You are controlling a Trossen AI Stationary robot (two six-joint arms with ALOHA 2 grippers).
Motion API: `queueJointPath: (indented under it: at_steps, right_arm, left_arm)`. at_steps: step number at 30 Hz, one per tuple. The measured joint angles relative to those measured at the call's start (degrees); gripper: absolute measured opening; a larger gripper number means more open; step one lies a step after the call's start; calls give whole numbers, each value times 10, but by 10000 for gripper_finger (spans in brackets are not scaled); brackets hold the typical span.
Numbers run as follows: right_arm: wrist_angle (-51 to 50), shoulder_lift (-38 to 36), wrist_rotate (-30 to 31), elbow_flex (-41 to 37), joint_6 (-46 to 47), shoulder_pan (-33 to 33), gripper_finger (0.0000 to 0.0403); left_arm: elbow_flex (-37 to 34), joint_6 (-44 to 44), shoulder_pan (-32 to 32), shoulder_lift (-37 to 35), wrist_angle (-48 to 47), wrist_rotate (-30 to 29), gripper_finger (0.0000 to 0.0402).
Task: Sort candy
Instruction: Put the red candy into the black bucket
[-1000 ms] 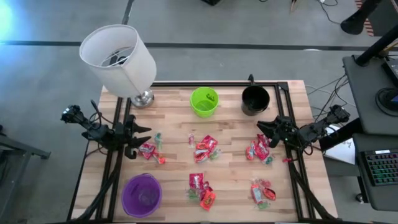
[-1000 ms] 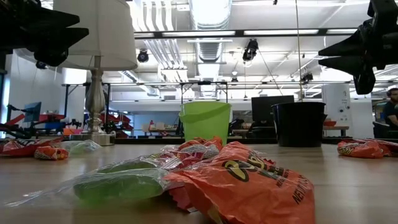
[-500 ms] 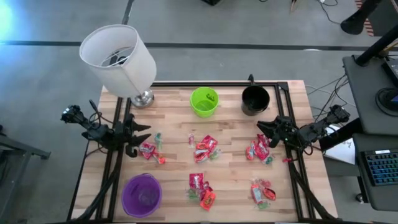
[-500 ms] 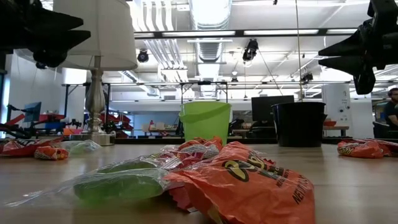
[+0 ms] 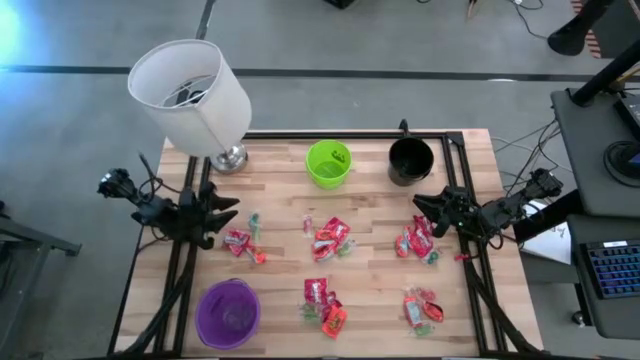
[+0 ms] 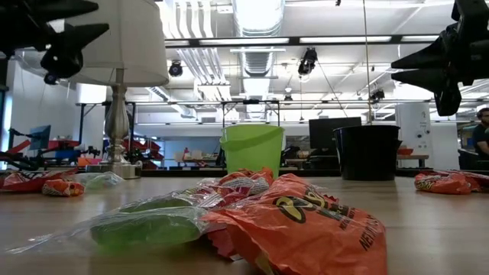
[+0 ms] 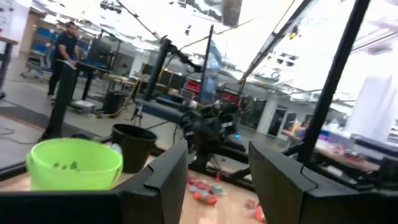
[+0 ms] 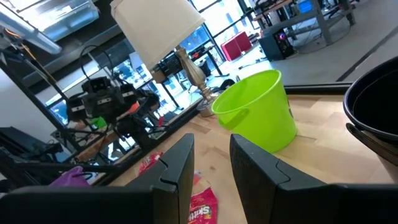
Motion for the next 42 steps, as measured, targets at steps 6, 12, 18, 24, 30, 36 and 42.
queueJointPath:
  at_steps: [6,12,18,24,30,36,42]
  right_arm:
    - [0,0,0,0,-5,0,95]
    - [0,0,0,0,-4,0,95]
    - [0,0,0,0,-3,0,95]
    - [0,0,0,0,3,0,95]
    - [30,0,-13,0,44,0,95]
    - [66,0,-51,0,45,0,95]
    - [137,0,-53,0,4,0,95]
  left_arm:
    - [39,52,0,35,-3,21,152]
    - [45,73,0,69,-3,-12,153]
    - [49,50,1,105,-2,17,152]
    - [68,35,1,160,-3,27,152]
    - [131,34,1,229,-12,27,152]
    - [228,32,1,288,-114,27,152]
    - [323,-12,1,342,-271,-11,152]
